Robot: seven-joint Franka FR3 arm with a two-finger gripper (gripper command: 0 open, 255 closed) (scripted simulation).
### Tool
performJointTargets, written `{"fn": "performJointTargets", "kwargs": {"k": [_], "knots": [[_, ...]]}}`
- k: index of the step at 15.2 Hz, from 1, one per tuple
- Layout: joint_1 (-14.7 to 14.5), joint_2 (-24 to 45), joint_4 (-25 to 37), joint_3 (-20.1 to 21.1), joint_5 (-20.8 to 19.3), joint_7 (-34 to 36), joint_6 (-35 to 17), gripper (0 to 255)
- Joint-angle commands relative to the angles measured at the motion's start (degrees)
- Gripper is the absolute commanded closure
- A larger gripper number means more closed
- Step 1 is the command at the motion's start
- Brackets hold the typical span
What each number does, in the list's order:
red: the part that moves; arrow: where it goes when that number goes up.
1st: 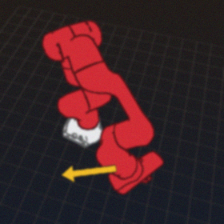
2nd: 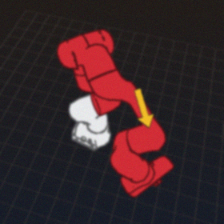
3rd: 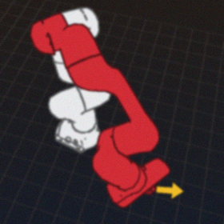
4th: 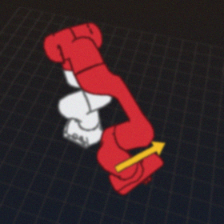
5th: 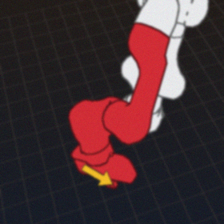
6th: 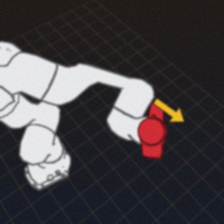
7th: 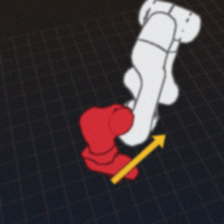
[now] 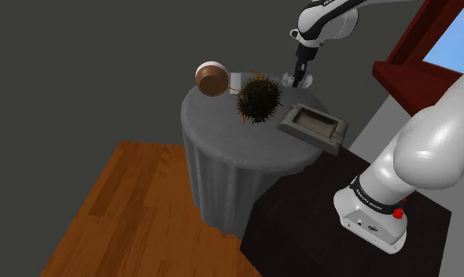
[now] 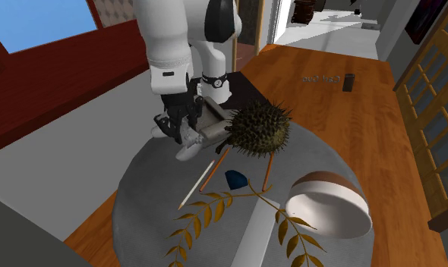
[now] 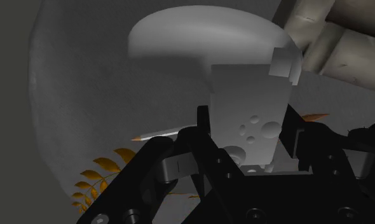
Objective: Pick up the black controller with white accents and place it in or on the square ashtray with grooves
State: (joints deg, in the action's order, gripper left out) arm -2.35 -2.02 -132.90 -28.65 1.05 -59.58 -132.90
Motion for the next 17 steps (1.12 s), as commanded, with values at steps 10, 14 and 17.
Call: {"fn": "performJointTargets", "kwargs": {"k": [10, 14, 17], "knots": [[2.8, -19.3, -15.1, 3.1, -10.7, 8.5, 2.8, 255], [5.8, -29.9, -23.6, 5.7, -14.1, 11.5, 5.2, 255], [8.1, -38.7, -29.5, 7.6, -15.6, 13.0, 8.3, 255]]}}
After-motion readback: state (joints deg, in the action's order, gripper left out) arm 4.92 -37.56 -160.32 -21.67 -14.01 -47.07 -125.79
